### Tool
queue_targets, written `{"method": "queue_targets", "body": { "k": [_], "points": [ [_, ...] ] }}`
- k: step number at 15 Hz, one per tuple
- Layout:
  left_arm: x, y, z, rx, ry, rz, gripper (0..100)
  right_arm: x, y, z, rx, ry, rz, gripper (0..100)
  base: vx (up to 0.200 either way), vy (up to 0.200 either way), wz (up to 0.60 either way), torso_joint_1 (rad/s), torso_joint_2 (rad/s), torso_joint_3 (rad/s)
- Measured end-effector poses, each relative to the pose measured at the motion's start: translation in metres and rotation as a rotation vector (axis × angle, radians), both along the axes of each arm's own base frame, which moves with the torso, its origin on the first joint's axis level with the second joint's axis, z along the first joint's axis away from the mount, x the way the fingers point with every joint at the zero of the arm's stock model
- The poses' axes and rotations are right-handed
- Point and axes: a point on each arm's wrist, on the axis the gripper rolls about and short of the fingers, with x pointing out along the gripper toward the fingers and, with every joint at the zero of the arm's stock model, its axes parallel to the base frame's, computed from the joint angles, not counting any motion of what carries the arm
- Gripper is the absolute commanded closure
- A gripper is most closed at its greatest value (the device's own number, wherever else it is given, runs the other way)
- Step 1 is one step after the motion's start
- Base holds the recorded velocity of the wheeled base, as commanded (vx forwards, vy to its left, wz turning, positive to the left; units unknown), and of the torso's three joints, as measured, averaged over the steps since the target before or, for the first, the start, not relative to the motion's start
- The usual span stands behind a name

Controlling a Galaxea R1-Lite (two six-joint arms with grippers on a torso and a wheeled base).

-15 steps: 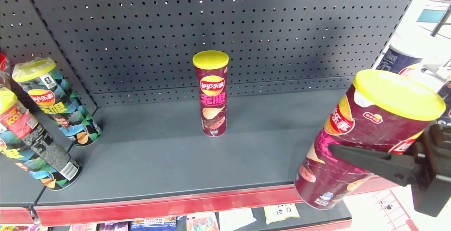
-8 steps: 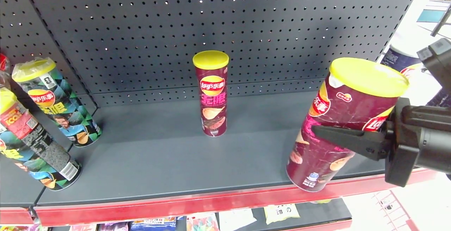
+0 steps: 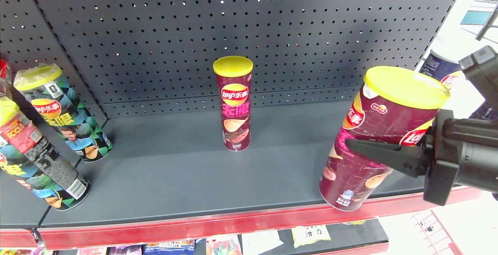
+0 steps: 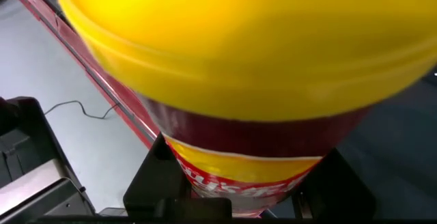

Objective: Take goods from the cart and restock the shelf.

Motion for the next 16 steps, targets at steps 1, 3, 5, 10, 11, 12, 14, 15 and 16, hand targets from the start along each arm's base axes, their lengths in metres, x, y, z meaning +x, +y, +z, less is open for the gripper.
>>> {"method": "queue_targets", "body": {
  "k": [1, 3, 5, 10, 11, 12, 14, 15, 16],
  "points": [
    [0.015, -0.002, 0.020, 0.010, 0.025, -0.087, 0, 0.000, 0.000, 0.001, 0.003, -0.004, -0.002, 100, 0.000, 0.000, 0.00, 0.000, 0.00, 0.000],
    [0.056, -0.011, 0.054, 0.022, 0.070, -0.269, 0, 0.000, 0.000, 0.002, 0.003, -0.008, -0.015, 100, 0.000, 0.000, 0.00, 0.000, 0.00, 0.000],
    [0.106, -0.024, 0.080, 0.031, 0.099, -0.468, 0, 0.000, -0.001, 0.002, 0.004, -0.010, -0.020, 100, 0.000, 0.000, 0.00, 0.000, 0.00, 0.000],
    [0.202, -0.070, 0.097, 0.093, 0.126, -0.786, 0, 0.000, -0.001, 0.007, 0.015, -0.025, -0.022, 100, 0.000, 0.000, 0.00, 0.000, 0.00, 0.000],
    [0.216, -0.076, 0.092, 0.140, 0.112, -0.815, 0, 0.000, -0.001, 0.008, 0.016, -0.025, -0.023, 100, 0.000, 0.000, 0.00, 0.000, 0.00, 0.000],
    [0.227, -0.079, 0.089, 0.168, 0.097, -0.854, 0, 0.000, -0.001, 0.008, 0.018, -0.026, -0.023, 100, 0.000, 0.000, 0.00, 0.000, 0.00, 0.000],
    [0.249, -0.083, 0.089, 0.179, 0.087, -0.883, 0, 0.000, -0.001, 0.009, 0.019, -0.027, -0.024, 100, 0.000, 0.000, 0.00, 0.000, 0.00, 0.000],
    [0.257, -0.083, 0.087, 0.182, 0.089, -0.878, 0, -0.001, -0.001, 0.009, 0.020, -0.027, -0.024, 100, 0.000, 0.000, 0.00, 0.000, 0.00, 0.000],
    [0.265, -0.084, 0.086, 0.190, 0.087, -0.872, 0, -0.001, -0.002, 0.008, 0.020, -0.027, -0.024, 100, 0.000, 0.000, 0.00, 0.000, 0.00, 0.000]
  ]
}}
